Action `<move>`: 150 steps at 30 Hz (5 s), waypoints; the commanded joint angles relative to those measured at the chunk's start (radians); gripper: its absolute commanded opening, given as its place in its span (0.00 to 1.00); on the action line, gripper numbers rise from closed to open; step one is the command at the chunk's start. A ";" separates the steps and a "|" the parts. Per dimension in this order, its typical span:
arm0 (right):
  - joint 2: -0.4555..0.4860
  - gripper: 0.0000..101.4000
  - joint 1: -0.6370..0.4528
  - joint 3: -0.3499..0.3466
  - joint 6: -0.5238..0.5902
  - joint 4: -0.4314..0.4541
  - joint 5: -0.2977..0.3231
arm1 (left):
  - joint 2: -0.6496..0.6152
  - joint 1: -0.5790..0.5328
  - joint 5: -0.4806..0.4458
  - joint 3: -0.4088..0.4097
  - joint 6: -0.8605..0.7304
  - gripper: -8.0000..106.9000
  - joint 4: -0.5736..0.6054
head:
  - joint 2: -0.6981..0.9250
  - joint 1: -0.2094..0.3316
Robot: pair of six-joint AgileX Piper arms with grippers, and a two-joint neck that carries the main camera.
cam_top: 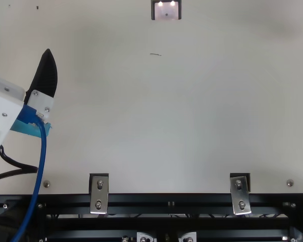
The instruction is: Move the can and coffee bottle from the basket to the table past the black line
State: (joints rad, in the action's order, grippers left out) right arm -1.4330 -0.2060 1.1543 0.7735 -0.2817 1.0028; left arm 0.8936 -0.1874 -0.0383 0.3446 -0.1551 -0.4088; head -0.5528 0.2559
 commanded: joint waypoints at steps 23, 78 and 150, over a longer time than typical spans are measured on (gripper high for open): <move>-0.128 0.00 -0.486 0.071 0.170 -0.029 0.050 | 0.000 0.000 0.000 0.000 0.000 0.85 0.000 | -0.199 0.027; -0.142 1.00 -0.534 0.047 0.160 0.090 -0.122 | 0.000 0.000 0.000 0.000 0.000 0.85 0.000 | -0.199 0.027; 0.590 1.00 0.031 -0.185 -0.423 -0.616 0.219 | 0.000 0.000 0.000 0.000 0.000 0.85 0.000 | 0.089 0.034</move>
State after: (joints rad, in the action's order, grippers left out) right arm -0.8434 -0.1748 0.9690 0.3504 -0.8974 1.2220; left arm 0.8936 -0.1874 -0.0383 0.3446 -0.1551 -0.4088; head -0.4965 0.2610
